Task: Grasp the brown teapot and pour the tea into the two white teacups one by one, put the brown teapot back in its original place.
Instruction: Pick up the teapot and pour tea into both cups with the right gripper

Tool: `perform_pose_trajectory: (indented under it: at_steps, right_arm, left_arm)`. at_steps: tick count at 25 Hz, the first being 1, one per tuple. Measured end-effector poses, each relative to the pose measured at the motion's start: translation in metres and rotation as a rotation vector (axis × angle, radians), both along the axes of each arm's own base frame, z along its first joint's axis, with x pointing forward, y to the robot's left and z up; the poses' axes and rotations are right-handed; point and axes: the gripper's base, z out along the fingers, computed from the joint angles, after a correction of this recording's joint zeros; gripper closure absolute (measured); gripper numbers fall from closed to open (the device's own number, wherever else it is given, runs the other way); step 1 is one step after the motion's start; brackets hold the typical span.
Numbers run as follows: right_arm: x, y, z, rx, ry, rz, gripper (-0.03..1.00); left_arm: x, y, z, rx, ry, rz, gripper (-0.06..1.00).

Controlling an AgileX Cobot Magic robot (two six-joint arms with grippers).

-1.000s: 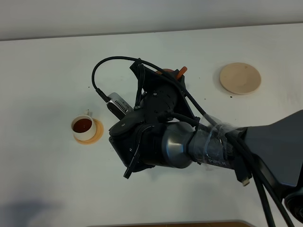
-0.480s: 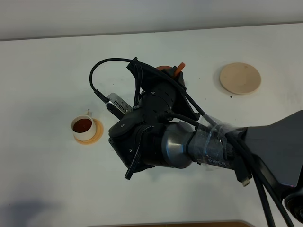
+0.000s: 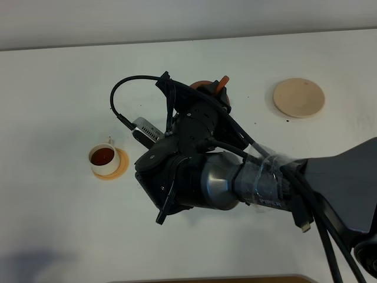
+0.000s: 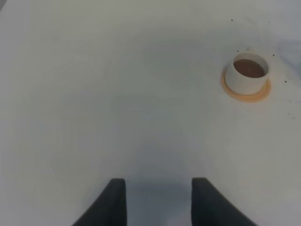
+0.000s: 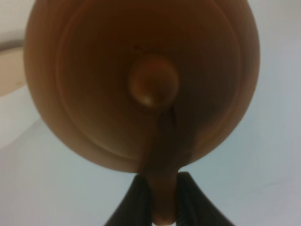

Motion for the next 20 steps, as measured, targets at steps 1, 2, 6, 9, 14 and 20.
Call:
perform_pose_trajectory:
  at_steps: [1,2,6,9,14,20]
  right_arm:
    - [0.0,0.0,0.0001,-0.003,-0.001,0.002,0.83]
    - [0.0001,0.0001,0.0001,-0.007,-0.001,0.003,0.83]
    - [0.0002,0.0003,0.0005,-0.01,-0.005,0.008,0.83]
    - [0.0002,0.0004,0.0006,-0.014,-0.006,0.01,0.83]
    - [0.0006,0.0009,0.0015,-0.018,-0.016,0.017,0.83]
    - [0.0029,-0.001,0.0005,-0.005,-0.006,-0.001,0.83]
  left_arm:
    - [0.0,0.0,0.0,0.0,0.0,0.0,0.58]
    - [0.0,0.0,0.0,0.0,0.0,0.0,0.58]
    - [0.0,0.0,0.0,0.0,0.0,0.0,0.58]
    - [0.0,0.0,0.0,0.001,0.0,-0.001,0.58]
    - [0.0,0.0,0.0,0.001,0.0,-0.001,0.58]
    - [0.0,0.0,0.0,0.001,0.0,-0.001,0.58]
